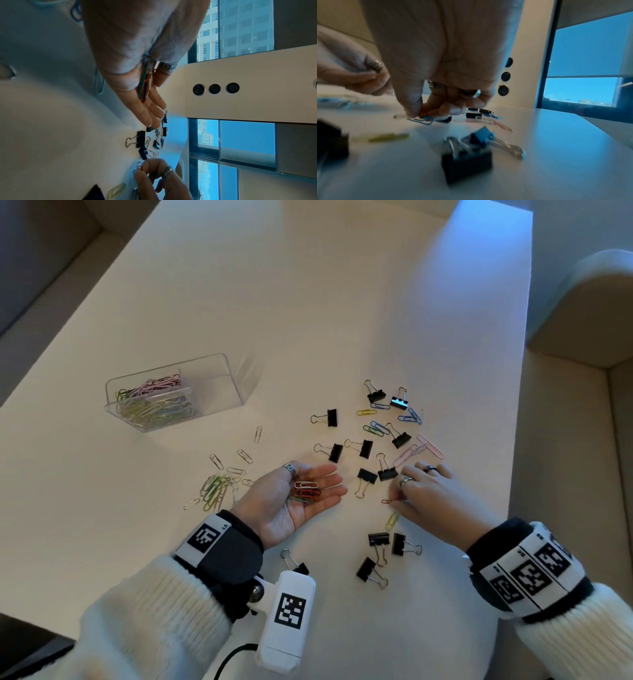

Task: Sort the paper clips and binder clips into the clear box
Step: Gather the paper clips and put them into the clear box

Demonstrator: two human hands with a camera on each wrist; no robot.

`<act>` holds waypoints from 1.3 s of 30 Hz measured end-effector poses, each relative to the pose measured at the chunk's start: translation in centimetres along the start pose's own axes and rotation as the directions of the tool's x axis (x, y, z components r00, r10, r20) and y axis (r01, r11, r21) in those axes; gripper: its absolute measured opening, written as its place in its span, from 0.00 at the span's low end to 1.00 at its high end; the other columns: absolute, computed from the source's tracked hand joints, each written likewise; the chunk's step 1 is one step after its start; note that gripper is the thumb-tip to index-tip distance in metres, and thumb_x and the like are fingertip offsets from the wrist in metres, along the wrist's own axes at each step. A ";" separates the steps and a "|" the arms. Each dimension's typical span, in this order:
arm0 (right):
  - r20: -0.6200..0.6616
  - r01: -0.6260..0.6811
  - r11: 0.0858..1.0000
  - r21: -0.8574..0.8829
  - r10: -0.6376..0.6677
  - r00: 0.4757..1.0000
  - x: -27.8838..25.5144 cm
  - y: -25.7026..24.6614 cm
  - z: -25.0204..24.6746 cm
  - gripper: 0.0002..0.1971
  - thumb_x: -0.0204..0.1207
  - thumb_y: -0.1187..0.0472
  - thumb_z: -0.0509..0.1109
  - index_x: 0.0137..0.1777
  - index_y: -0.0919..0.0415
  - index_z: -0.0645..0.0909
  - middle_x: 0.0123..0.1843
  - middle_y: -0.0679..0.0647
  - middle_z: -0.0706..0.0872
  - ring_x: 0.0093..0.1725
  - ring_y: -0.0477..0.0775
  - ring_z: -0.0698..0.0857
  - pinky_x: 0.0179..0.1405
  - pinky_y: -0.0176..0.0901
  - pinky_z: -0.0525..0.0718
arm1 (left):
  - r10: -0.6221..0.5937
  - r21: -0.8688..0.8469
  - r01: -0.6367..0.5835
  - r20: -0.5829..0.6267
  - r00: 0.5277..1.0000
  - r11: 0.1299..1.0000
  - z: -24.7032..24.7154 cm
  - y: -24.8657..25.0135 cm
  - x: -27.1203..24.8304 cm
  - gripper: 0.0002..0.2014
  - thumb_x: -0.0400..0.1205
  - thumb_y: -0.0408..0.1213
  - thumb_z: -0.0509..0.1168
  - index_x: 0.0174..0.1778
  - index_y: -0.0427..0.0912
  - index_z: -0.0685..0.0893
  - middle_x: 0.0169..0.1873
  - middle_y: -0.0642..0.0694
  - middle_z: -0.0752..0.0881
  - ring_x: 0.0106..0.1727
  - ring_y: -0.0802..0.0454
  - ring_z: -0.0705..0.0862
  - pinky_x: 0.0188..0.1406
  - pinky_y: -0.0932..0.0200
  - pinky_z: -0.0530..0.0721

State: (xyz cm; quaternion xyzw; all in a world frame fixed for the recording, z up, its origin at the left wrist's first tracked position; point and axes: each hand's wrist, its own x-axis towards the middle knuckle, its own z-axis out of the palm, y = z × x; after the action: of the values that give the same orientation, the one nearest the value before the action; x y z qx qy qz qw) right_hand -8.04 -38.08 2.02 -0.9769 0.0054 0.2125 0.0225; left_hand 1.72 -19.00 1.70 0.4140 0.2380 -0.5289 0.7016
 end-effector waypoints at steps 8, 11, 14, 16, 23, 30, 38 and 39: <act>-0.380 0.201 0.943 0.267 -0.088 0.921 2.4 -5.9 -4.7 0.15 0.75 0.45 0.55 0.38 0.51 0.79 0.40 0.41 0.82 0.41 0.51 0.83 0.43 0.41 0.59 | 0.047 -0.046 -0.045 0.053 0.997 0.998 -1.7 1.7 -1.5 0.22 0.84 0.34 0.50 0.40 0.30 0.88 0.38 0.35 0.90 0.38 0.44 0.90 0.44 0.54 0.88; -0.450 0.269 0.929 0.255 -0.132 0.883 4.0 -9.7 -5.3 0.15 0.72 0.43 0.57 0.39 0.48 0.82 0.38 0.42 0.84 0.42 0.51 0.81 0.46 0.43 0.62 | 0.110 -0.094 -0.101 0.091 0.990 0.990 -2.3 2.7 -2.8 0.23 0.84 0.33 0.50 0.33 0.30 0.87 0.31 0.38 0.89 0.29 0.51 0.88 0.37 0.57 0.90; -0.545 0.293 0.884 0.364 -0.053 0.837 5.7 -11.7 -6.9 0.16 0.73 0.42 0.59 0.49 0.48 0.84 0.44 0.43 0.85 0.48 0.49 0.78 0.50 0.45 0.67 | 0.167 -0.140 -0.155 0.077 0.983 0.978 -3.9 4.5 -4.0 0.17 0.83 0.33 0.51 0.44 0.29 0.84 0.37 0.36 0.88 0.35 0.48 0.89 0.44 0.55 0.89; -0.584 0.305 0.832 0.464 0.028 0.811 7.2 -12.3 -8.0 0.15 0.76 0.46 0.62 0.56 0.51 0.82 0.48 0.45 0.83 0.49 0.49 0.77 0.53 0.48 0.73 | 0.213 -0.176 -0.206 0.021 0.977 0.963 -5.4 6.2 -4.8 0.19 0.83 0.33 0.50 0.44 0.27 0.85 0.40 0.34 0.89 0.38 0.42 0.90 0.44 0.52 0.87; -0.317 0.172 0.861 0.479 -0.013 0.948 14.3 -14.3 -10.3 0.35 0.71 0.52 0.73 0.76 0.51 0.62 0.72 0.51 0.68 0.72 0.55 0.66 0.72 0.54 0.67 | 0.388 -0.305 -0.399 -0.100 0.916 0.865 -9.4 13.7 -7.4 0.17 0.83 0.32 0.49 0.47 0.27 0.82 0.44 0.30 0.88 0.40 0.35 0.89 0.48 0.44 0.86; -0.291 0.170 0.928 0.331 -0.071 0.954 16.8 -16.2 -10.8 0.31 0.73 0.52 0.70 0.76 0.49 0.65 0.74 0.47 0.68 0.73 0.54 0.65 0.70 0.53 0.65 | 0.381 -0.276 -0.387 -0.079 0.921 0.880 -9.2 16.7 -8.4 0.17 0.83 0.32 0.47 0.46 0.24 0.78 0.38 0.29 0.86 0.42 0.35 0.87 0.44 0.43 0.86; -0.368 0.172 0.957 0.232 -0.077 0.927 17.4 -15.9 -10.7 0.24 0.76 0.57 0.68 0.72 0.48 0.71 0.68 0.44 0.75 0.71 0.52 0.67 0.66 0.48 0.64 | 0.304 -0.283 -0.296 -0.015 0.953 0.912 -9.2 18.1 -8.9 0.23 0.83 0.32 0.47 0.66 0.15 0.66 0.60 0.17 0.77 0.60 0.25 0.79 0.49 0.37 0.83; -0.368 0.173 0.958 0.227 -0.080 0.926 17.4 -15.9 -10.7 0.24 0.76 0.57 0.68 0.72 0.48 0.71 0.68 0.44 0.75 0.71 0.52 0.67 0.67 0.49 0.64 | 0.301 -0.294 -0.291 -0.012 0.954 0.910 -9.1 18.2 -9.1 0.23 0.83 0.32 0.47 0.66 0.14 0.65 0.60 0.16 0.76 0.60 0.24 0.79 0.48 0.36 0.83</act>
State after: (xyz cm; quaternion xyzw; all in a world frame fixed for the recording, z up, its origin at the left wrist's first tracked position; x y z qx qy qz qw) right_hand 12.58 -22.70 5.21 -0.9863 -0.0269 0.0283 0.1603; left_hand 16.77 -4.72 9.72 0.3279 0.2363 -0.3824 0.8309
